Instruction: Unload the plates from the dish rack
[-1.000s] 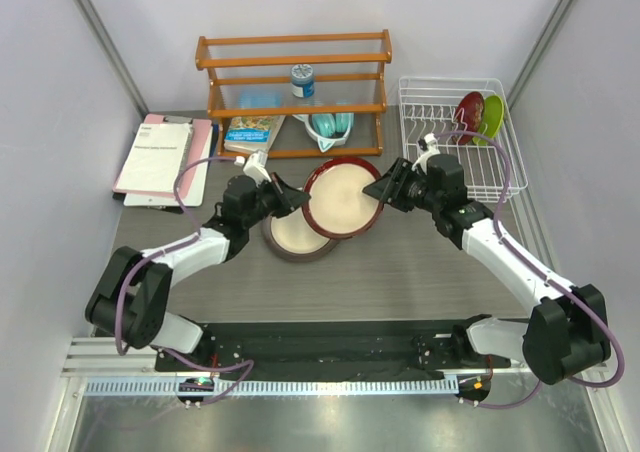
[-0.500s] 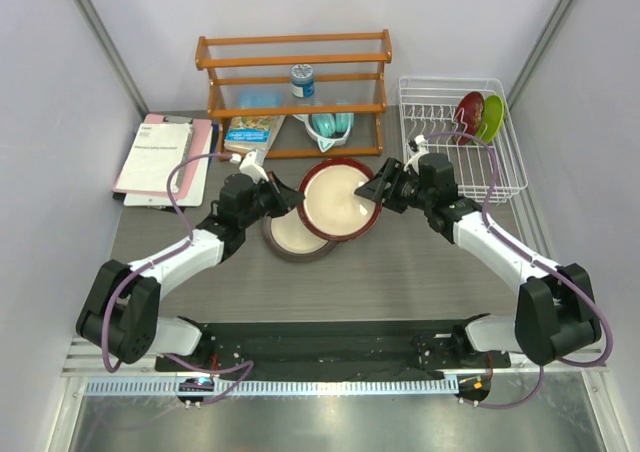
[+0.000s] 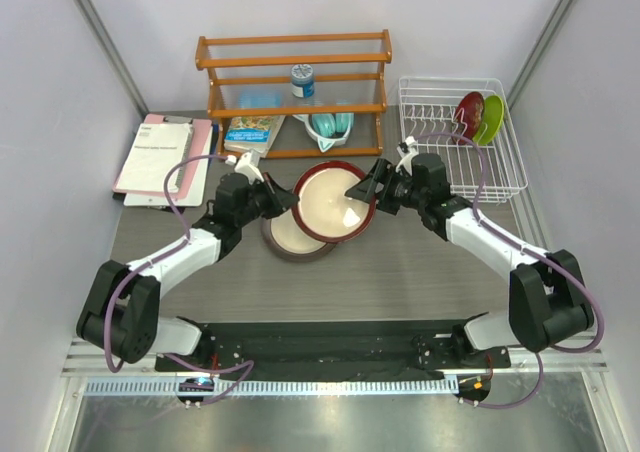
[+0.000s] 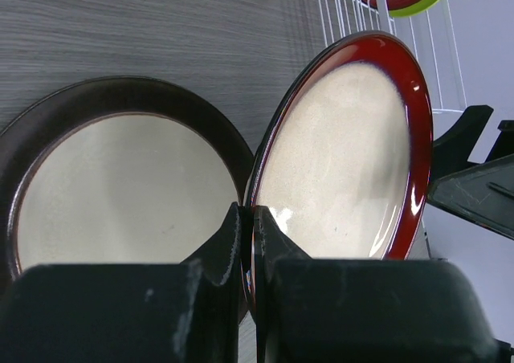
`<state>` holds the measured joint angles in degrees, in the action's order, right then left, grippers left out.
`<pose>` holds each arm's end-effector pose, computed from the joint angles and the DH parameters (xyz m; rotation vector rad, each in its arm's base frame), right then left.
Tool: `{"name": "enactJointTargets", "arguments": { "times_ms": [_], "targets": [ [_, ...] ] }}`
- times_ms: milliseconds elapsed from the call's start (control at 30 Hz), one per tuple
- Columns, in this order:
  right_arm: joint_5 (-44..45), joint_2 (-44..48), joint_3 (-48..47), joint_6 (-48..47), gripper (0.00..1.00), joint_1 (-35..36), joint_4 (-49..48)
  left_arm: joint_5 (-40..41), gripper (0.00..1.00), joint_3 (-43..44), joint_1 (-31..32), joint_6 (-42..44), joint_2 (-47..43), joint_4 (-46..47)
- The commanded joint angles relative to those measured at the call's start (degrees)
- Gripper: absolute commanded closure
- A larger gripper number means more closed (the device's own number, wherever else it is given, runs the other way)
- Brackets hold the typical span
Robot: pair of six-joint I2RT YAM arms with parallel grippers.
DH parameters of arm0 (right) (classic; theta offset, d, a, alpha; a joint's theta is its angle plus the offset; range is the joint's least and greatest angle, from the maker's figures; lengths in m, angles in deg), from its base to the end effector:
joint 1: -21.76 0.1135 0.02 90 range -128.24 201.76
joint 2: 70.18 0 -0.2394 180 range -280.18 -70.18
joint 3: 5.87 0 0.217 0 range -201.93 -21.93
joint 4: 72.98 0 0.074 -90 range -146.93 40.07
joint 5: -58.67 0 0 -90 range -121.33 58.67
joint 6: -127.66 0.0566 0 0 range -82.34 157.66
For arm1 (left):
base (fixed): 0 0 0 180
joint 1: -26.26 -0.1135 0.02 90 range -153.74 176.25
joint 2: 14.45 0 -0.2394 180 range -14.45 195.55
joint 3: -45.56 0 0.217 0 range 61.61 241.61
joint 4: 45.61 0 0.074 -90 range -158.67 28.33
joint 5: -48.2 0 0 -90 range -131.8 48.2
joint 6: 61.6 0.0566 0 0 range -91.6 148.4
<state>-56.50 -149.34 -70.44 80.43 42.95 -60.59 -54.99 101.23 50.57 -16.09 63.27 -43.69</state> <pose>0.2678 0.1296 0.2372 0.1146 2.1890 1.1164 0.2603 -0.1317 0.2215 -0.1957 2.0421 -1.0020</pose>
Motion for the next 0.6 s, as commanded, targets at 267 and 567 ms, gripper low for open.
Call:
{"name": "enactJointTargets", "arguments": {
  "times_ms": [267, 567],
  "targets": [
    [-5.24, -2.75, -2.55, 2.06, 0.21, 1.40, -10.75, -5.79, 1.00, -0.94, -3.04, 0.10, -2.74, 3.03],
    [-5.51, -6.80, -3.26, 1.80, 0.19, 1.31, -11.28, -9.05, 1.00, -3.23, -6.56, -1.65, -4.15, 5.93]
  ]
}}
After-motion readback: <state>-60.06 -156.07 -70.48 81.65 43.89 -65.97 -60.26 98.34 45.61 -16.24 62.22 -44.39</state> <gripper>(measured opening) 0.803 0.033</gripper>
